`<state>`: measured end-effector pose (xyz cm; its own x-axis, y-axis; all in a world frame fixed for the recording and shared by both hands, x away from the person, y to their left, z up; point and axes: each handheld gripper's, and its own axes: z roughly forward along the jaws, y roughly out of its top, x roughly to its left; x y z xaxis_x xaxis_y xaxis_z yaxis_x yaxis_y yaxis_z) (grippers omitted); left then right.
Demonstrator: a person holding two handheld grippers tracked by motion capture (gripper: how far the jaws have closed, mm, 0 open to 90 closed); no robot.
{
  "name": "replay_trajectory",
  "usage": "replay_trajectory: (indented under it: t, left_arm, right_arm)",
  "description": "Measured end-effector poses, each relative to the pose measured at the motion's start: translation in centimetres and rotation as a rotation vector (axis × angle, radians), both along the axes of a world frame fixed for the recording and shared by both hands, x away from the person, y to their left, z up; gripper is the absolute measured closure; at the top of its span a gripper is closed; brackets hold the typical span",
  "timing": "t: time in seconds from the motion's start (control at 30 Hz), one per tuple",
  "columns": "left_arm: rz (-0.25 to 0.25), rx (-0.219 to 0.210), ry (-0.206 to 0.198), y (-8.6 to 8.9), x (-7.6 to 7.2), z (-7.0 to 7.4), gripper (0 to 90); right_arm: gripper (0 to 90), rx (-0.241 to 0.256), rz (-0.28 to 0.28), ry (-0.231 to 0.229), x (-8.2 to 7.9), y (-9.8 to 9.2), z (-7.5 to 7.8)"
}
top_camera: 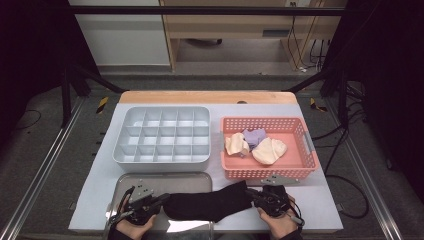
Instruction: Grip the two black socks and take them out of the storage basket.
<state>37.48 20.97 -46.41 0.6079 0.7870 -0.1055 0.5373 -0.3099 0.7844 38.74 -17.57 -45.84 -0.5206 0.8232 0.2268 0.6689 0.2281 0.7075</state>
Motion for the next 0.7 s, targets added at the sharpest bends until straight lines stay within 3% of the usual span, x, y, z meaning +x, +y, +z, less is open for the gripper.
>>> replay_trajectory:
  t: [0.17,0.3,0.43,0.53,0.7]
  left_arm:
    - [-0.002,-0.013,-0.013,0.2,-0.1,0.4,88.2]
    - [0.004,0.0,0.007,0.1,0.1,0.0,88.2]
    - [0.005,0.019,0.013,-0.1,0.1,-0.3,88.1]
    - [0.009,0.02,0.007,-0.1,0.2,-0.4,87.5]
    - [0.022,0.011,-0.015,0.3,0.1,-0.2,78.1]
  right_arm:
    - [84.1,0.011,0.008,0.003,-0.3,-0.1,0.4]
    - [84.1,-0.006,0.008,0.056,-0.1,0.2,-0.3]
    - [84.0,-0.015,0.005,0.081,0.1,0.2,-0.8]
    - [83.5,-0.017,0.006,0.084,0.1,0.2,-0.8]
    - [83.5,-0.007,0.015,0.072,-0.2,0.1,-0.4]
